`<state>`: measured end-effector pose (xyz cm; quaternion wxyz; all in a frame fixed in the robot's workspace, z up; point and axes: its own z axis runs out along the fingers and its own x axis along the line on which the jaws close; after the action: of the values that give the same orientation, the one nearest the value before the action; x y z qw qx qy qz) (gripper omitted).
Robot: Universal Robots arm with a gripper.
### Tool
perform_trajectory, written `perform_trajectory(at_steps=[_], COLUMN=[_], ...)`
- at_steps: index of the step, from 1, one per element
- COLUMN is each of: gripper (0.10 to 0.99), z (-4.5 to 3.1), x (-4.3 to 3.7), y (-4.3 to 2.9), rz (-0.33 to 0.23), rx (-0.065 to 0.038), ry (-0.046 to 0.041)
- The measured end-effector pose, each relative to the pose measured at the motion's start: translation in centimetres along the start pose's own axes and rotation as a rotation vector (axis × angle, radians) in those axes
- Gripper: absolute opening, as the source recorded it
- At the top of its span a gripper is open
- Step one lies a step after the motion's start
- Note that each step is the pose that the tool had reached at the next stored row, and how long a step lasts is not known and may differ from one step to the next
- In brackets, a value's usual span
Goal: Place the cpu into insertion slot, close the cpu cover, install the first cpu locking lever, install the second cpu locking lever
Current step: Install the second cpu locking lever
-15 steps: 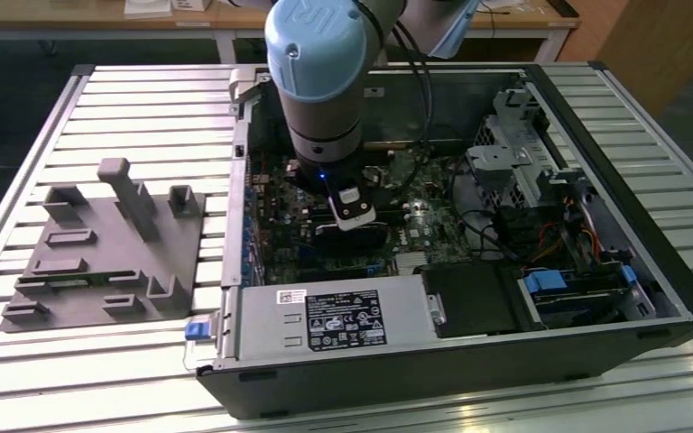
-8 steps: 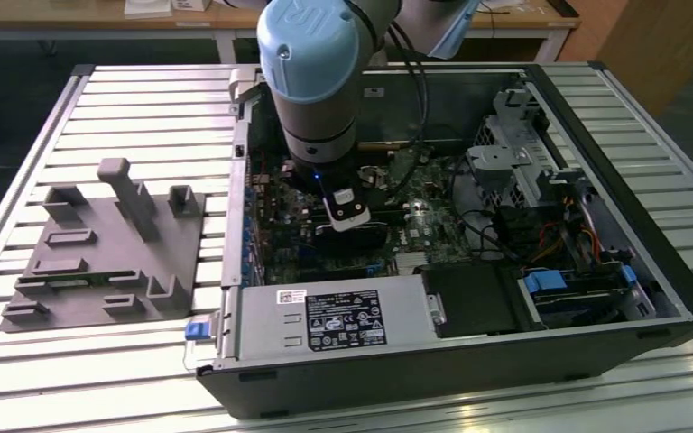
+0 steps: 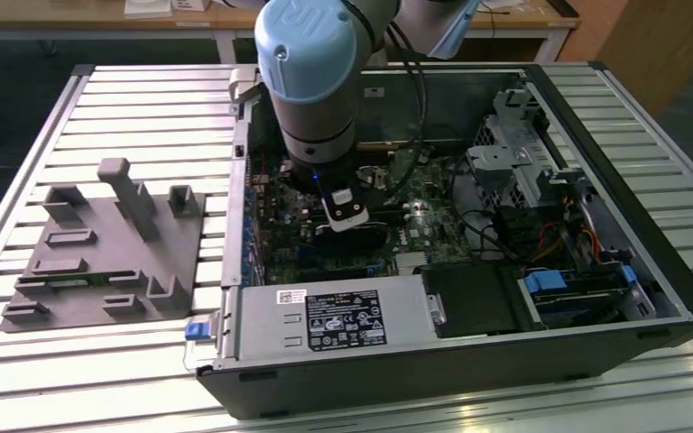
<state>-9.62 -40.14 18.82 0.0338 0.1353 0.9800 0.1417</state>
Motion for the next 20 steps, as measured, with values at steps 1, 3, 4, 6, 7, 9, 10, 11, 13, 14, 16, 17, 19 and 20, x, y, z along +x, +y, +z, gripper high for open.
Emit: perform_trajectory(at_steps=[1, 3, 4, 6, 7, 9, 10, 11, 13, 14, 16, 17, 19, 20], gripper=[0.106, 0.106, 0.106, 0.106, 0.106, 0.106, 0.106, 0.106, 0.106, 0.106, 0.106, 0.106, 0.106, 0.106], z=[-0.13, -0.41, -0.44, -0.43, -0.44, -0.43, -0.42, -0.41, -0.38, -0.36, -0.33, -0.31, -0.26, -0.24], x=[0.00, -0.01, -0.01, -0.01, -0.01, 0.01, 0.01, 0.02, 0.03, 0.03, 0.06, 0.06, 0.08, 0.09], y=[0.04, 0.10, 0.12, 0.12, 0.13, 0.18, 0.20, 0.21, 0.24, 0.27, 0.33, 0.36, 0.39, 0.40], rz=[0.000, 0.000, 0.000, 0.000, 0.000, 0.000, 0.000, 0.000, 0.001, 0.001, 0.001, 0.001, 0.001, 0.001], rx=[0.000, 0.002, 0.002, 0.001, 0.002, 0.001, 0.000, -0.001, -0.005, -0.007, -0.008, -0.009, -0.009, -0.010], ry=[-0.0002, 0.0000, 0.0000, -0.0001, -0.0001, 0.0000, 0.0003, 0.0007, 0.0018, 0.0022, 0.0026, 0.0026, 0.0028, 0.0028])
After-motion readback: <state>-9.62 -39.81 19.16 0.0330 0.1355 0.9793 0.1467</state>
